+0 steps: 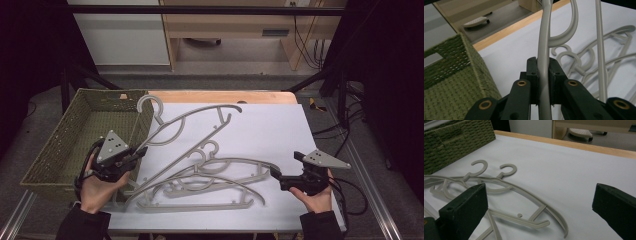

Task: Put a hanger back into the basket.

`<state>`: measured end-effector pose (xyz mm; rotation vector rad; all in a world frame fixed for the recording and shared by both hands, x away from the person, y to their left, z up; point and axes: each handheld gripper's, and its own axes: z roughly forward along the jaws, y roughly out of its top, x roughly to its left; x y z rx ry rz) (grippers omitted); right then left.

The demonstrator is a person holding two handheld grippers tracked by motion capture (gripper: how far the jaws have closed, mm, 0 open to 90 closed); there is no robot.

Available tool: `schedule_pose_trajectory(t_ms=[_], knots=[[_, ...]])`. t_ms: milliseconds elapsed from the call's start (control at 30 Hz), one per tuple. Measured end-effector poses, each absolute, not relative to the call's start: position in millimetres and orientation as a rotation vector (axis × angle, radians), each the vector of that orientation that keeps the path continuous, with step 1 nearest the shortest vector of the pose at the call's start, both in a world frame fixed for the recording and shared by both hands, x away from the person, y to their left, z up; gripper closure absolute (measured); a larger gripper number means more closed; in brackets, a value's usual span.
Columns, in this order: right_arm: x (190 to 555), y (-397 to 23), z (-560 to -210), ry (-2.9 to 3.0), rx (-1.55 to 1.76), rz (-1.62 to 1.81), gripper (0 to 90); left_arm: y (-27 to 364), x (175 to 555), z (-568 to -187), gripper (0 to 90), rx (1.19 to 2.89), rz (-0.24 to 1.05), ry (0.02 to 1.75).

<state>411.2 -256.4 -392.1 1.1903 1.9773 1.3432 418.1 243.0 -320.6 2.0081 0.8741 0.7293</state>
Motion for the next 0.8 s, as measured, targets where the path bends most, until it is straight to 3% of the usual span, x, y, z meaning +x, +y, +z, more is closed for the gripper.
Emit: schedule_pose_trajectory(t_ms=[800], knots=[[412, -256, -393, 1.977, 1.187, 1.324, 0.6, 307, 458, -283, 81.4, 1.942, 0.779, 0.947]])
